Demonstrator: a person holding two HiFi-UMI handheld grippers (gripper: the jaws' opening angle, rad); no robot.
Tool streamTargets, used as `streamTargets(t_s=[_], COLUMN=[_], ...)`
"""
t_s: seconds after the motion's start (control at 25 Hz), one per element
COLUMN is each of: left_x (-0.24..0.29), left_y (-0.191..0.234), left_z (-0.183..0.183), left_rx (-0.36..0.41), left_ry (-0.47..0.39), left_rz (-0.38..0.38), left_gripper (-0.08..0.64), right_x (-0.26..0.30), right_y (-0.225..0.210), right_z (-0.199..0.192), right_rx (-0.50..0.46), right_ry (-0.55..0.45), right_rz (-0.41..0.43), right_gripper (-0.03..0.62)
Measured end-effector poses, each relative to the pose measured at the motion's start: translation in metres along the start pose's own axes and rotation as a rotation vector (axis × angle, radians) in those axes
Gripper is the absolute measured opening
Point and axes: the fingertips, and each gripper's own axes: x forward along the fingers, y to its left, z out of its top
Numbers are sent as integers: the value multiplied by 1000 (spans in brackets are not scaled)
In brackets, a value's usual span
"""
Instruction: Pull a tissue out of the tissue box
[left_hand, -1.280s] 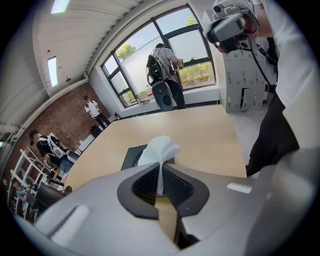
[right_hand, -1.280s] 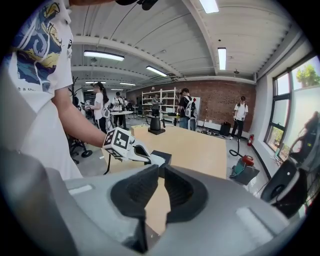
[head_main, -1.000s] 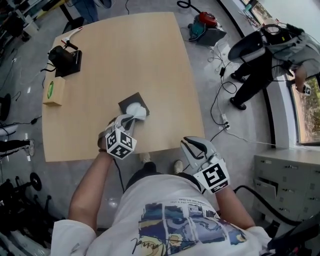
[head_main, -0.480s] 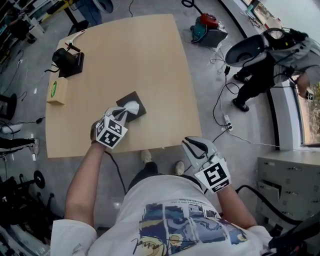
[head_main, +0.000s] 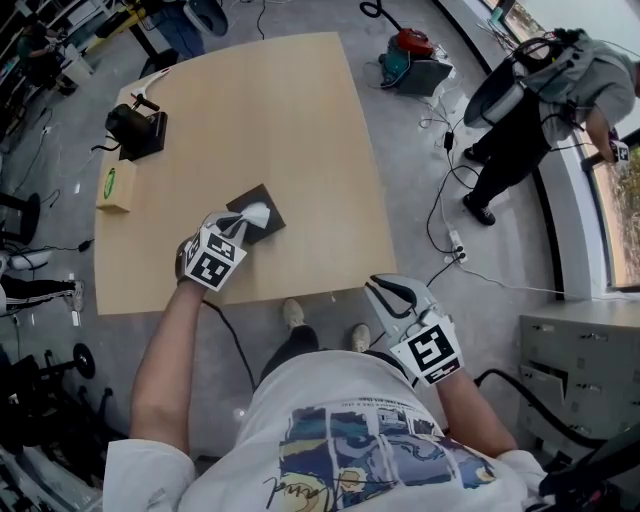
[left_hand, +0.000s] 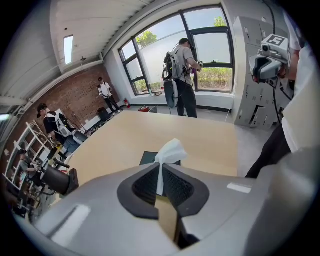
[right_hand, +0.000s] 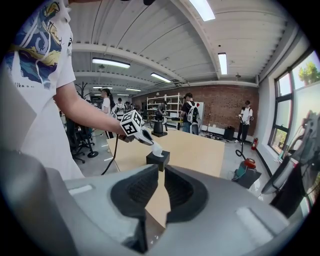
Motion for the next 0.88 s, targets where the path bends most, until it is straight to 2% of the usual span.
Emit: streamTargets(t_s=[0.48, 0.88], left_x=[-17, -31], left_y=[13, 22], left_z=[18, 21], left_rx=[-19, -34], left_ry=[-19, 11], left_rz=[31, 66], left_gripper=[5, 5], right_x=[-12, -20], right_y=[-7, -10], right_z=[-6, -8], right_rx=[-8, -9], right_ry=[-24, -45], right_rz=[22, 34], right_gripper=[28, 28])
